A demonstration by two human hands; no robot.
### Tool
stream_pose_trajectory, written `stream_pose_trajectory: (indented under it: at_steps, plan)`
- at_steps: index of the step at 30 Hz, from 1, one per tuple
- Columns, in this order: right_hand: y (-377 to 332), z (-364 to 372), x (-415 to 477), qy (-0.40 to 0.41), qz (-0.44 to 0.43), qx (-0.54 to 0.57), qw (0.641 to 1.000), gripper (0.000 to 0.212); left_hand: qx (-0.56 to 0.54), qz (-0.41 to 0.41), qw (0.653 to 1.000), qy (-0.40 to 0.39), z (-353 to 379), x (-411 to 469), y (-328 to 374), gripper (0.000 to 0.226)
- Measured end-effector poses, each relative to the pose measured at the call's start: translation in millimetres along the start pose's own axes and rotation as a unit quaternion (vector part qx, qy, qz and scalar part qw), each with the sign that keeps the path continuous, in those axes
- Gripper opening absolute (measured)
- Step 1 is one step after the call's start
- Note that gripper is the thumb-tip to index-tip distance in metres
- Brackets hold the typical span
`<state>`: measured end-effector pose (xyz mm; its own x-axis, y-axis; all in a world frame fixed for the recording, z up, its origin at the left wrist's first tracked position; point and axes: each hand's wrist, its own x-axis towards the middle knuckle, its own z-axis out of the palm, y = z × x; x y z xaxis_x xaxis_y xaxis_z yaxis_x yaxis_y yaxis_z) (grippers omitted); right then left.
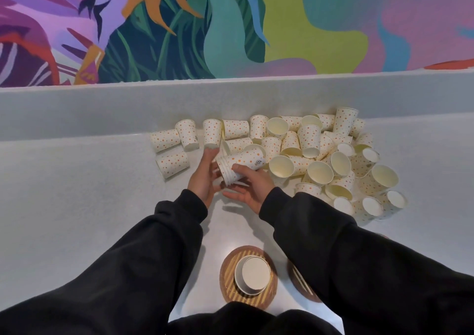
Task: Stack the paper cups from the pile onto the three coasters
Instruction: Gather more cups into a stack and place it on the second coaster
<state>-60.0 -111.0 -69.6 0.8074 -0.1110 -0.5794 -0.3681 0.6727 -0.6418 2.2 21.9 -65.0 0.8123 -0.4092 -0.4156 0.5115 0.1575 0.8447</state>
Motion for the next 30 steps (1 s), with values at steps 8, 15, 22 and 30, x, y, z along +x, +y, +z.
stream_pose_trajectory:
  at_steps: [8,15,22,30]
  plan:
    - [-11.3,-3.7,7.4,0.031,-0.012,-0.042,0.999,0.051,0.616,0.125,0.74,0.241,-129.3,41.2,30.8,0.073]
    - [-6.8,5.1,11.5,0.036,-0.006,-0.044,0.998,0.056,0.634,0.059,0.763,0.11,-145.5,47.0,12.6,0.073]
    - [-4.3,6.7,17.5,0.111,-0.075,-0.041,0.99,0.066,0.266,0.043,0.963,0.009,-107.2,19.5,2.8,0.061]
    - [-5.9,10.0,12.7,0.058,-0.068,-0.047,0.995,0.059,0.1,0.001,0.993,-0.059,-71.1,8.6,1.1,0.032]
